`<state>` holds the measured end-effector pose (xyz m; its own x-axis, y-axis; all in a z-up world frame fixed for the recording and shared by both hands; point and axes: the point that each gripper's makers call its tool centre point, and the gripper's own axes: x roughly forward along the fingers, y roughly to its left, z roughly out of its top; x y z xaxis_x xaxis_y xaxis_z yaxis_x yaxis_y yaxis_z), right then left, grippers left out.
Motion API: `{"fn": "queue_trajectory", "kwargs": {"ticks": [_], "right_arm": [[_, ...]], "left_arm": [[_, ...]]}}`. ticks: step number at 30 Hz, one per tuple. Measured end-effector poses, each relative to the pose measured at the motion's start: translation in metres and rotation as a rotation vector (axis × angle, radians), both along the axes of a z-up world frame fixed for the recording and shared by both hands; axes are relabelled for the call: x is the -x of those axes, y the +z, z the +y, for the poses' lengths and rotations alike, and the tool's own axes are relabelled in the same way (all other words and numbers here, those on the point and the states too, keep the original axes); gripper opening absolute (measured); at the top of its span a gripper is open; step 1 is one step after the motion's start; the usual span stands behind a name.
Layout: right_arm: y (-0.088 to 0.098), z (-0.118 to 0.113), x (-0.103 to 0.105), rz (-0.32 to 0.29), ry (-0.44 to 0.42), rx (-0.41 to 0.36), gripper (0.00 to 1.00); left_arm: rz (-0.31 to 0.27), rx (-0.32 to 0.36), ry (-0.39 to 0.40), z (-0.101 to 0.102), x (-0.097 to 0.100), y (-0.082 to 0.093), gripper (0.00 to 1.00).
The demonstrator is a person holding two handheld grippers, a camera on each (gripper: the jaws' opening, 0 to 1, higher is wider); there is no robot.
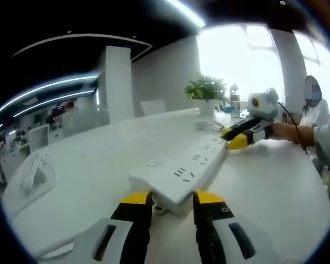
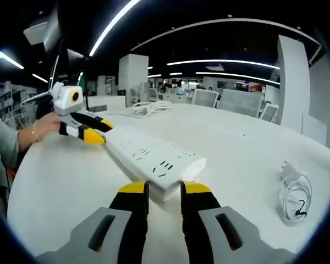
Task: Straighten the power strip on the desk, plug the charger into it
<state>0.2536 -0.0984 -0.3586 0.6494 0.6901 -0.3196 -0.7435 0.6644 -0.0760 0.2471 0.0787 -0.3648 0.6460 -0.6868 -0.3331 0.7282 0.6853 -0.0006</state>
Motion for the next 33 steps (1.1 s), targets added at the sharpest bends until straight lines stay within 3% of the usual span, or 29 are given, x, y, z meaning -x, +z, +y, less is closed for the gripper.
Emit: {"fn": "queue_trajectory", "kwargs": {"ticks": [6,15,26,33], "right_arm": [[0.001,-0.001,-0.001,0.009,-0.002,-0.020,0.22],[0.012,-0.001,0.000,-0.010,-0.009,-0.060,0.21],[0.046,-0.020,-0.007,-0.082,-0.052,-0.174,0.22],[0.077,-0.047,-0.020,-0.179,-0.115,-0.213,0.23]], "left_arm": [[-0.009,0.015,0.003,0.000,0.002,0.000,0.31],[-0.050,0.072,0.022,0.006,0.003,0.013,0.30],[-0.176,0.292,0.033,0.009,0.006,0.067,0.32],[-0.268,0.363,0.059,0.018,0.014,0.098,0.35]]}}
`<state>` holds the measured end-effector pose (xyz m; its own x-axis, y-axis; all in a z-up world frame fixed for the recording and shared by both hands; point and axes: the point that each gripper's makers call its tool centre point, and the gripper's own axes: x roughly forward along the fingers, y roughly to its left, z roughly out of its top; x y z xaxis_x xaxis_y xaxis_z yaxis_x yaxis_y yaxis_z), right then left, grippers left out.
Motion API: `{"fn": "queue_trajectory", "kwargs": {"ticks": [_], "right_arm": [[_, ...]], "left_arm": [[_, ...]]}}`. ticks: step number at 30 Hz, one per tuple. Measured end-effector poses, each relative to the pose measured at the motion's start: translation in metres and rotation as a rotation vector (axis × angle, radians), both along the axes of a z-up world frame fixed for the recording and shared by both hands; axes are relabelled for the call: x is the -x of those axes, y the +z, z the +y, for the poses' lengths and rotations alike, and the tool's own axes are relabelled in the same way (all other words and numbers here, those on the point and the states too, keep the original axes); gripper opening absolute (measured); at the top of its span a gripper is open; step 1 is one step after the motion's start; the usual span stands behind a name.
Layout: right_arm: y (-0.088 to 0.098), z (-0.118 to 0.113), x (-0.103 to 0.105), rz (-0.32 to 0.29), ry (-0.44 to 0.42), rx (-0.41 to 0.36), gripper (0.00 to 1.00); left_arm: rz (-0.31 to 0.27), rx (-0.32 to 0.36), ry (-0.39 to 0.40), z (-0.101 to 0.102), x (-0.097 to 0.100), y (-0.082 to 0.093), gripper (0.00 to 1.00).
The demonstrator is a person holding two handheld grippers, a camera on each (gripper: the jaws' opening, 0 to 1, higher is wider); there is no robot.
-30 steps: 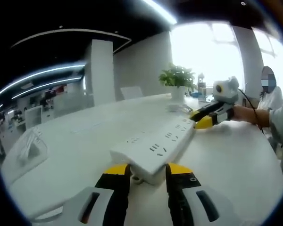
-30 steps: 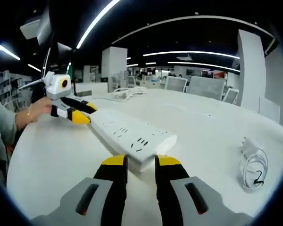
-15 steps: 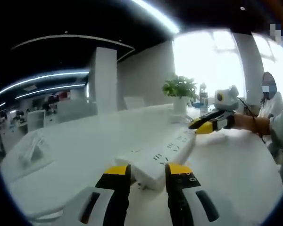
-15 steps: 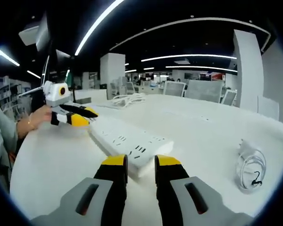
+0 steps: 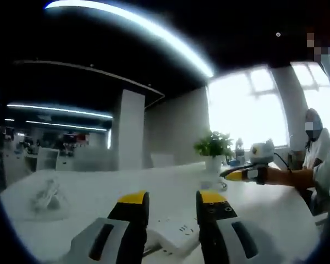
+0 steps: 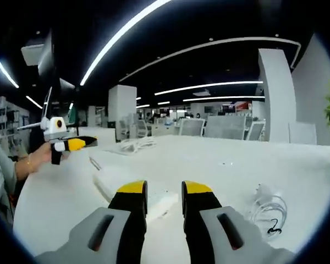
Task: Straighten the power strip on the desk, plug the charger into it
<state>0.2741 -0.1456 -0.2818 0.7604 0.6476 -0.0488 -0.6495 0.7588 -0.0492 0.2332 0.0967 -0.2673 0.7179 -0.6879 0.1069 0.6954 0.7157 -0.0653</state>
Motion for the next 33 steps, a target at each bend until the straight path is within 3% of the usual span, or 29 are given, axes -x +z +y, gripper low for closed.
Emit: {"fn": "queue_trajectory", "kwargs": {"ticks": [7,11,15,33], "right_arm": [[0.022,-0.036,-0.022,-0.081,-0.092,0.006,0.25],[0.024,-0.056,-0.035,-0.092,-0.141,-0.001,0.26],[0.019,-0.074,-0.048,-0.107,-0.197,0.040,0.26],[-0.016,-0.126,-0.098,0.012,-0.294,0.037,0.27]], "left_arm": [[-0.039,0.095,0.014,0.007,0.005,0.018,0.38],[-0.046,0.128,0.037,0.014,0.004,0.021,0.42],[-0.057,0.134,0.056,0.019,0.004,0.022,0.45],[-0.056,0.135,0.064,0.022,0.006,0.020,0.45]]}}
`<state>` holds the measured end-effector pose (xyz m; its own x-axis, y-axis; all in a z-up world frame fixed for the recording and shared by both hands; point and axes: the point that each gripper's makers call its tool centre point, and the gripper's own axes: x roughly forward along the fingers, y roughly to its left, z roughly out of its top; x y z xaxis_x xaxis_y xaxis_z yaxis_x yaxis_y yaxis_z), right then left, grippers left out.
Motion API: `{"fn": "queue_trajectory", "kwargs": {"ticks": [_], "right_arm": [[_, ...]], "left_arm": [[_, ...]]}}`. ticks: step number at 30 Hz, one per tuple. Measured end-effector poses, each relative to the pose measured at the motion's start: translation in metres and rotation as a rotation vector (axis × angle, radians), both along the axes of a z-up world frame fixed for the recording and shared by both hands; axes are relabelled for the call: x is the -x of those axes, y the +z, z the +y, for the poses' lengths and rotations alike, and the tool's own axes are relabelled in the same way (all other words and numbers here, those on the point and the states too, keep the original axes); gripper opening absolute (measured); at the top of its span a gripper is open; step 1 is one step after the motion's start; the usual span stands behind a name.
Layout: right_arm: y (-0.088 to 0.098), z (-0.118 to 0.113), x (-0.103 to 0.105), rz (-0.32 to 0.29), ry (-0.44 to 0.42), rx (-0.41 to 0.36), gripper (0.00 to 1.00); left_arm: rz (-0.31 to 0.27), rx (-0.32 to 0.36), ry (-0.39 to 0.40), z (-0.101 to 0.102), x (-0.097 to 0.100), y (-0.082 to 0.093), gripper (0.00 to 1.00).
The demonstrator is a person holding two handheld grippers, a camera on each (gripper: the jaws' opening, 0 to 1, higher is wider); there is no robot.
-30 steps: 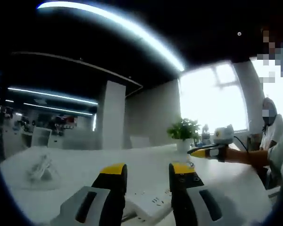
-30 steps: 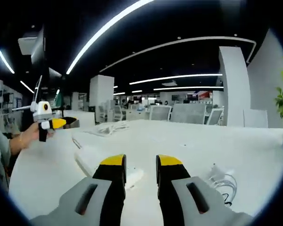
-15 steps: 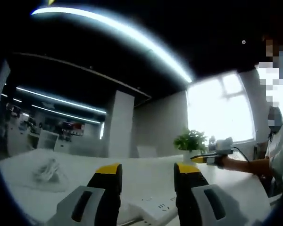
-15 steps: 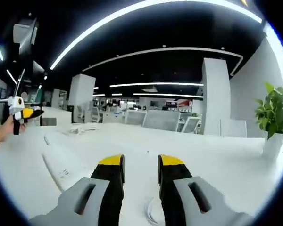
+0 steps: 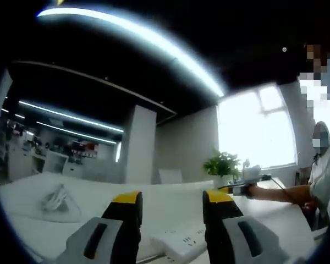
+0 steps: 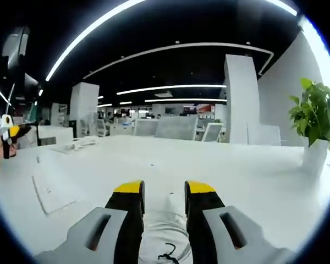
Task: Straighten the power strip on the desk, plug the charger into it
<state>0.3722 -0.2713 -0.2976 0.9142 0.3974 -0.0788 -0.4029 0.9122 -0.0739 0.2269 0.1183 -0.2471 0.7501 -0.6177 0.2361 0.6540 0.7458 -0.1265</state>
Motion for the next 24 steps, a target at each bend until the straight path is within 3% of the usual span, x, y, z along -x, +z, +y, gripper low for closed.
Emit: {"fn": "queue_trajectory", "kwargs": {"ticks": [11,24], "right_arm": [[-0.024,-0.008,-0.018,0.062,-0.001,0.038,0.28],[-0.038,-0.009,-0.021,0.095,0.010,0.047,0.28]], "left_arm": [[0.003,-0.009,0.004,0.000,0.000,-0.002,0.45],[0.006,-0.016,-0.006,-0.002,0.001,-0.003,0.45]]}}
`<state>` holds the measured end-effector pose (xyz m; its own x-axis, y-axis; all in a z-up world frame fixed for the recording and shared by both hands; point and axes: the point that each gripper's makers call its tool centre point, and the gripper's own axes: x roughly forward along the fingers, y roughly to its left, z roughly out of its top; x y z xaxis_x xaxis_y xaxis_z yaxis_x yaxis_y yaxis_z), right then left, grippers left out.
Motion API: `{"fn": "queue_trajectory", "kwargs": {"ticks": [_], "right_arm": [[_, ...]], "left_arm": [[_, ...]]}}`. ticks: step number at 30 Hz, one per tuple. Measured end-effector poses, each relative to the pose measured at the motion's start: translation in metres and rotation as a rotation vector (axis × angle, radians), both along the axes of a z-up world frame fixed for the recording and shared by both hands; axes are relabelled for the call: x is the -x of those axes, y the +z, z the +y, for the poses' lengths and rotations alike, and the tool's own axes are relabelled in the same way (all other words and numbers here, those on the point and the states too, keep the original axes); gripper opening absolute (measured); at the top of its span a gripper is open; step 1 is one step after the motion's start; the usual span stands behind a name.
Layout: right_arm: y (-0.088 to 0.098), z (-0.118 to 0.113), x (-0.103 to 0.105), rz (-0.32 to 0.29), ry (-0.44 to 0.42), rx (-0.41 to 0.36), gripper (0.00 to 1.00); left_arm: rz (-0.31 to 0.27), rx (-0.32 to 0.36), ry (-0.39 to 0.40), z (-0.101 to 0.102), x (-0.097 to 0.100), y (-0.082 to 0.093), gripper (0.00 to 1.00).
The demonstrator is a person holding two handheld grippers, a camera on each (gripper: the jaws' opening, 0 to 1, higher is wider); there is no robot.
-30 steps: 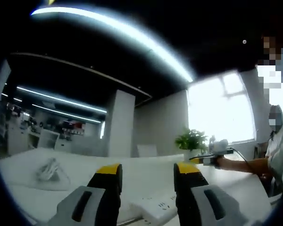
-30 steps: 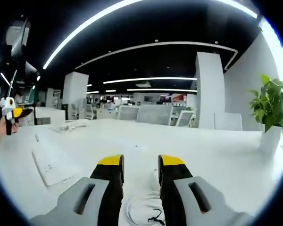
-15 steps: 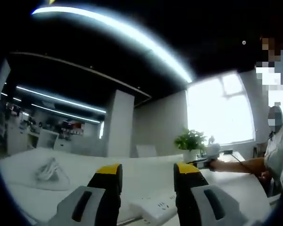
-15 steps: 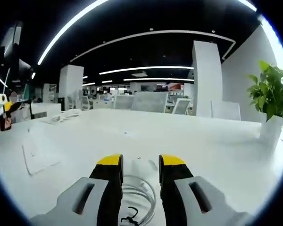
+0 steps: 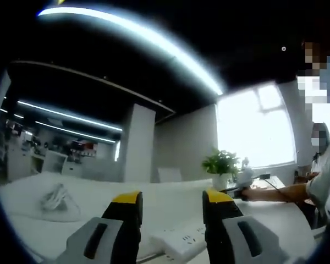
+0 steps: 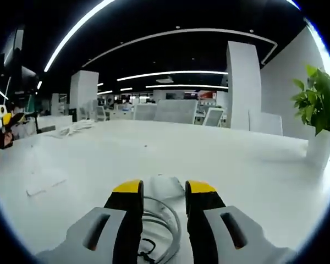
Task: Straighten the power strip on the desk, plug the charger into it
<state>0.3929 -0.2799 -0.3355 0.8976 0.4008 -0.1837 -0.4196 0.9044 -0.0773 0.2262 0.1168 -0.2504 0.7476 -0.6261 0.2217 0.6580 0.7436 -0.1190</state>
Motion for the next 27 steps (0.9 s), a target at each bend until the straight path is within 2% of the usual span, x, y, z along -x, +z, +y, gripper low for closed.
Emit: {"fn": "queue_trajectory", "kwargs": {"ticks": [9,19,27], "right_arm": [[-0.0014,-0.0017,-0.0008,0.008,-0.011,0.003,0.30],[-0.0039,-0.0016,-0.0028,0.025,0.017,-0.007,0.30],[-0.0089,0.0015,-0.0030,0.040,0.031,0.016,0.32]], "left_arm": [[0.007,-0.009,-0.005,-0.0008,0.0001,-0.0024,0.44],[0.007,-0.018,-0.008,-0.0003,-0.0002,-0.0027,0.44],[0.009,-0.026,-0.010,-0.0023,0.0007,-0.0050,0.44]]}}
